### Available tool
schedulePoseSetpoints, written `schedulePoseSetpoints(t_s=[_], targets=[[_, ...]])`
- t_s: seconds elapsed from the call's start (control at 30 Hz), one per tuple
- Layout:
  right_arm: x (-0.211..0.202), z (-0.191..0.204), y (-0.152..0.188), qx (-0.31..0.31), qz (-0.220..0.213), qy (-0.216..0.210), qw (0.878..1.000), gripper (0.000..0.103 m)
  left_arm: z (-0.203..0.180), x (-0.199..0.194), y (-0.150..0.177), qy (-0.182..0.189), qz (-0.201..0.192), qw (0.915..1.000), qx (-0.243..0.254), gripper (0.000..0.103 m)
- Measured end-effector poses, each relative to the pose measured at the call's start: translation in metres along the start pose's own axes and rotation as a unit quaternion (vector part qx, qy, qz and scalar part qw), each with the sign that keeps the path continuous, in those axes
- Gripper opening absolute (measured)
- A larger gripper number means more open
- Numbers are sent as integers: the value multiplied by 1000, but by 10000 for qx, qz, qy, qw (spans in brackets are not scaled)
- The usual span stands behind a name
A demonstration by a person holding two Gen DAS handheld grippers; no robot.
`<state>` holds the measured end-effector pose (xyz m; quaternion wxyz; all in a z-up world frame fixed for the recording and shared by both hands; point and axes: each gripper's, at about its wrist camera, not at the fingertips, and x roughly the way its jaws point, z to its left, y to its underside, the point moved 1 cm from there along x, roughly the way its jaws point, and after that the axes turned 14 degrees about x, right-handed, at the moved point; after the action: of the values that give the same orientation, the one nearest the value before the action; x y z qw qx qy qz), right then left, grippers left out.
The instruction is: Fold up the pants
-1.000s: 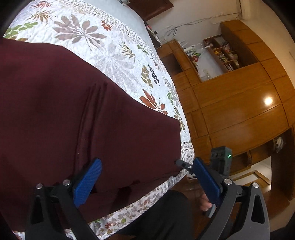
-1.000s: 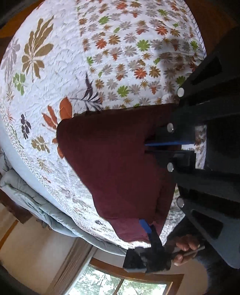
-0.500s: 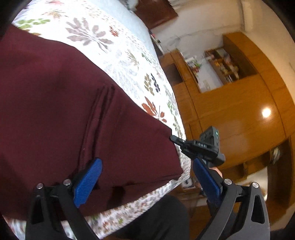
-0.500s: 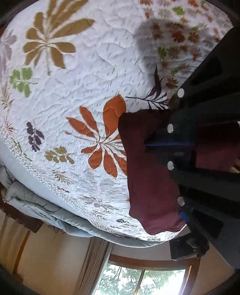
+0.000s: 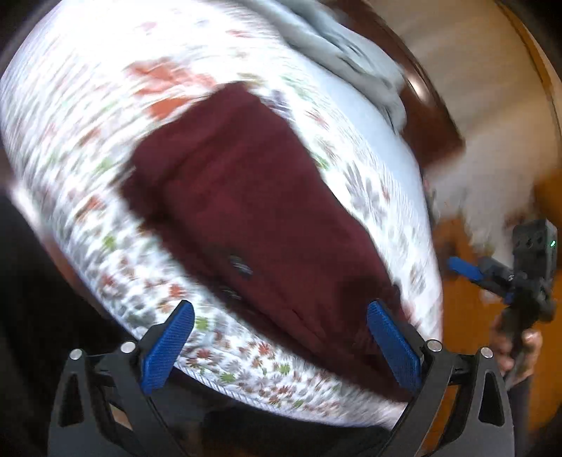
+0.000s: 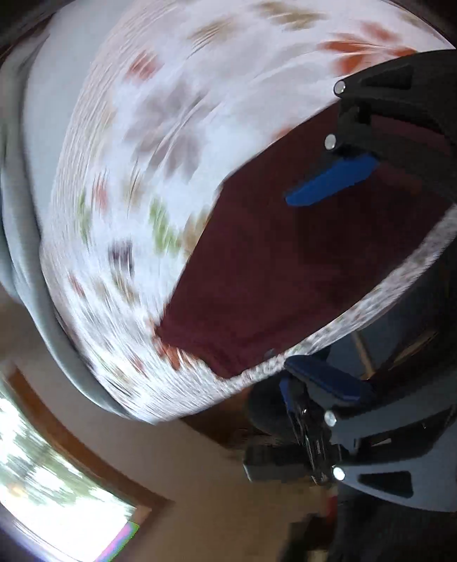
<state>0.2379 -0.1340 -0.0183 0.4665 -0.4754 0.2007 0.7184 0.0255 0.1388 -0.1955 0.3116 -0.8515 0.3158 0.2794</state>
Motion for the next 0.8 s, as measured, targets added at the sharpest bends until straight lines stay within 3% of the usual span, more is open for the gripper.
schedulePoseSetpoints(t_s=[0.1, 0.2, 0.33, 0.47, 0.6, 0.8], targets=[[44, 44, -46, -460, 312, 36, 9984, 91, 43, -7, -6, 356, -355, 9936, -1010, 99], [96, 70, -89, -582, 805, 29, 9950, 91, 74, -3, -18, 595, -490, 9838, -1615, 99], [150, 90, -124, -840, 1370, 220, 9868, 91, 99, 15, -32, 855, -333, 9738, -2079, 99], [182, 101, -144, -1017, 1822, 178, 9778, 91, 115, 30, -41, 1220, -189, 9625, -2417, 99], [200, 106, -157, -1196, 2251, 207, 9668, 91, 121, 37, -41, 1324, -244, 9592, -2486, 99], [228, 109, -158, -1464, 2854, 320, 9466, 91, 112, 38, -55, 1092, -421, 9698, -2141, 99]])
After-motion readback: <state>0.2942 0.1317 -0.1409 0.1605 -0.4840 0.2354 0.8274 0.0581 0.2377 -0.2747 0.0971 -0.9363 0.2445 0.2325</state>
